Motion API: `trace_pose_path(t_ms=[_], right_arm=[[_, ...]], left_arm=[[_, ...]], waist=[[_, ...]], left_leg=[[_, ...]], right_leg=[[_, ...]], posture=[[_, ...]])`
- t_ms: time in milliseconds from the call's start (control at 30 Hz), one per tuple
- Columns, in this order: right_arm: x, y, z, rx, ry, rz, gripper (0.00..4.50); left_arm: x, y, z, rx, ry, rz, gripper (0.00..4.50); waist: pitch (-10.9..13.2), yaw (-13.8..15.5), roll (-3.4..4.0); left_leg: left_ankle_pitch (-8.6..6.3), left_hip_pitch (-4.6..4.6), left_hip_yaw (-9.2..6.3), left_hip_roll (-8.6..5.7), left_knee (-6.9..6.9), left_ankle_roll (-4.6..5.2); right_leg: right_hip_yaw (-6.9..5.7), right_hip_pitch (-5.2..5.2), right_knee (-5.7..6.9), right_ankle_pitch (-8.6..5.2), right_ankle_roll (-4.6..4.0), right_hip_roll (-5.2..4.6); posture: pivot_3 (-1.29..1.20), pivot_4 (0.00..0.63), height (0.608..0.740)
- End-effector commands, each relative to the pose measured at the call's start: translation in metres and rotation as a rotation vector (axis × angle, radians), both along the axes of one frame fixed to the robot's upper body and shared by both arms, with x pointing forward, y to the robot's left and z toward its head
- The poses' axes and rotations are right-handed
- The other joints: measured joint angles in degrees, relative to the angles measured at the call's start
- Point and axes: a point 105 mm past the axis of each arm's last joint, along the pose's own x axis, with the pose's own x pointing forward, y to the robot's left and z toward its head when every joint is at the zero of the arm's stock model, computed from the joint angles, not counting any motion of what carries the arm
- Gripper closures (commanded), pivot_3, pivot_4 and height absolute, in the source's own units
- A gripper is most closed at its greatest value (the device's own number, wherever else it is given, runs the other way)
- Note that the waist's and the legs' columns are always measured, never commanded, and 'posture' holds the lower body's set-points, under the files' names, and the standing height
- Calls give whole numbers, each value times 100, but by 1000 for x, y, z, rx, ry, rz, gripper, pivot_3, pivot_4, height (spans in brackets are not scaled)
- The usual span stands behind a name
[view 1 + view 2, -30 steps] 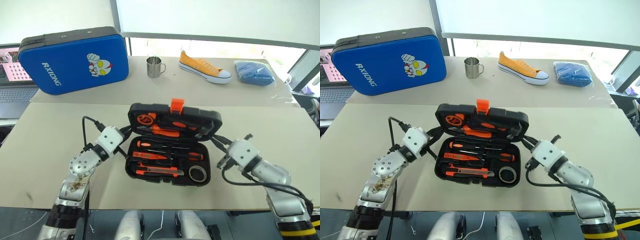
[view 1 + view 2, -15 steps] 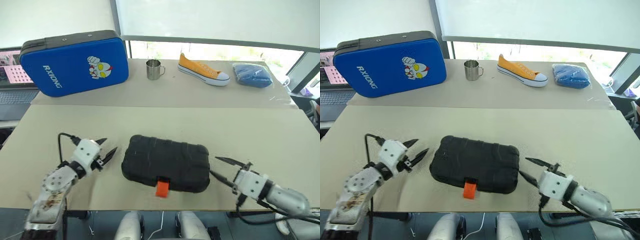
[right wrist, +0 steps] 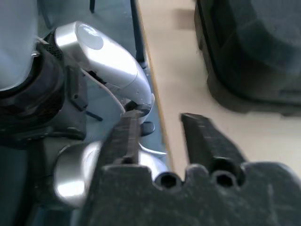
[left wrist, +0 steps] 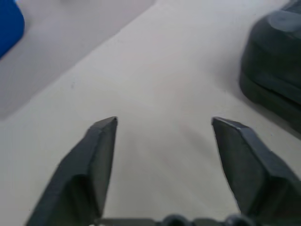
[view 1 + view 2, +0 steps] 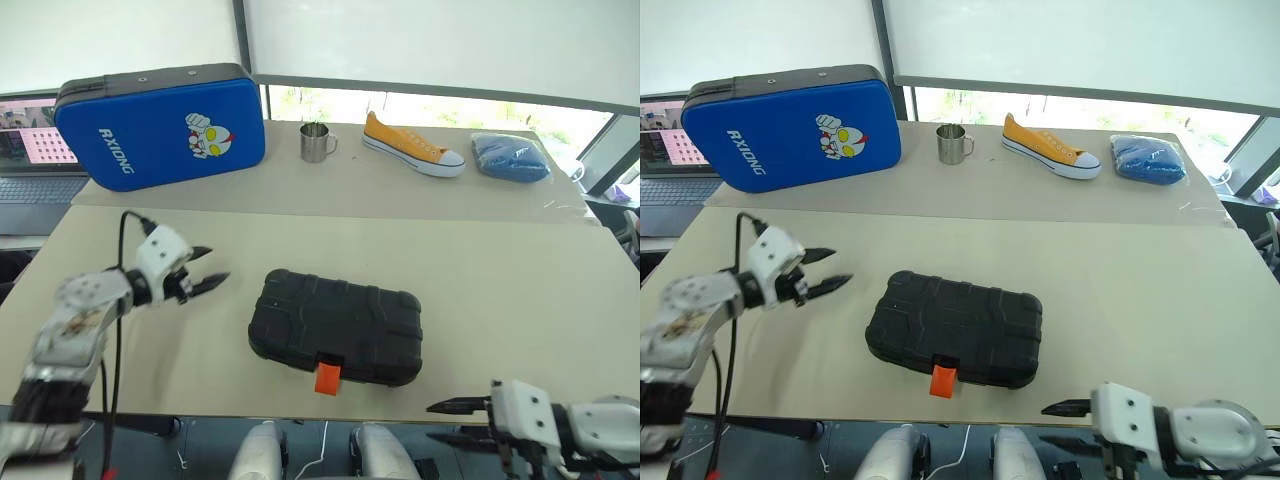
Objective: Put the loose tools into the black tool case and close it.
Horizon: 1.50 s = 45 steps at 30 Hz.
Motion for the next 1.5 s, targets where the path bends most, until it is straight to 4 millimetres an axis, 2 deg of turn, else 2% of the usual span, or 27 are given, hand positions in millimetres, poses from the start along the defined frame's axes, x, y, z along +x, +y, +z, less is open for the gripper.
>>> trace_pose_path(t_ms=[33,67,167,300,433,500,567,633,733,800,833,900,933,1000,1100,1167,1367,1500], right_arm=[[8,5,-2,-14,-9,5,4389],[13,8,-2,-10,-17,2,4500],[28,12,2,11,-47,-30,4500],[59,7,10,16,-141,-168,4500],[87,-8,21,42,-222,-340,4500],[92,-13,22,33,-242,-379,4500],[90,-17,21,18,-241,-381,4500],[85,-19,21,17,-232,-380,4500],[75,-24,22,31,-197,-367,4500],[67,-26,24,47,-169,-349,4500],[62,-26,27,67,-153,-337,4500],[57,-25,31,94,-137,-322,4500],[53,-22,32,110,-122,-299,4500],[46,-14,32,118,-100,-256,4500],[43,-3,27,114,-97,-222,4500],[44,2,25,118,-99,-214,4500],[51,24,18,136,-113,-180,4500],[54,35,2,100,-89,-168,4500]], left_arm=[[12,-11,-7,63,-13,-76,3153],[15,-17,-9,81,-24,-110,3635],[15,-39,-15,106,6,-223,4444],[0,-60,-15,95,64,-342,4444],[-36,-61,-16,105,170,-476,4444],[-47,-58,-16,119,201,-497,4444],[-47,-53,-14,137,189,-476,4444],[-41,-50,-4,122,168,-449,4444],[-27,-56,25,58,124,-422,4444],[-19,-70,53,-10,94,-444,4444],[-22,-88,69,-44,91,-512,4444],[-30,-111,83,-60,106,-607,4444],[-36,-121,79,-32,119,-664,4444],[-47,-133,50,88,149,-754,4444],[-49,-136,9,270,162,-805,4444],[-46,-134,-6,351,141,-814,4444],[-40,-136,-12,362,121,-820,4444],[-37,-138,-10,345,115,-808,4444]], waist=[[-1,-9,-1],[-4,-14,-7],[-4,-15,-12],[-2,-52,-15],[-2,-113,-11],[-2,-119,-9],[-1,-96,-9],[-1,-40,-10],[0,22,-11],[0,45,-10],[1,63,-11],[0,61,-10],[-1,38,-8],[-13,-10,11],[-22,-106,29],[-16,-120,16],[-26,-77,16],[-30,-70,11]], left_leg=[[0,-9,3,-2,0,0],[-2,-20,5,-2,0,0],[-3,-58,1,-1,1,0],[-3,-65,-2,2,3,0],[-3,-64,-3,4,7,-1],[-3,-66,-5,6,6,-1],[-3,-66,-6,5,6,-1],[-3,-67,-6,3,8,-1],[-3,-67,-5,-3,12,0],[-3,-81,-14,-4,28,0],[-5,-88,-16,-3,40,3],[-8,-106,-31,-6,62,9],[-12,-104,-29,-8,64,14],[-18,-95,-34,-10,64,24],[-23,-78,-40,-7,56,29],[-22,-80,-34,-4,57,29],[-22,-60,-29,-6,63,28],[-22,-59,-30,-5,63,28]], right_leg=[[3,-11,0,1,0,0],[7,-22,1,1,1,-1],[3,-59,7,3,0,4],[1,-62,11,4,1,4],[2,-65,21,3,1,3],[4,-68,21,3,2,-1],[4,-68,23,1,5,-6],[0,-66,22,1,5,-5],[-1,-64,23,1,6,-4],[-10,-64,23,1,8,-2],[-11,-65,24,3,11,0],[-21,-63,22,5,20,0],[-16,-60,21,7,24,-2],[-8,-51,14,7,28,-4],[9,-43,11,4,27,4],[7,-47,15,5,21,14],[3,-24,16,5,21,6],[2,-25,18,6,21,9]], posture=[[0,150,739],[0,150,739],[0,150,739],[0,150,739],[0,150,739],[0,150,739],[0,150,739],[0,150,739],[0,150,739],[0,150,739],[0,150,739],[0,150,739],[0,150,739],[0,150,739],[0,150,739],[0,150,739],[0,150,739],[0,150,739]])
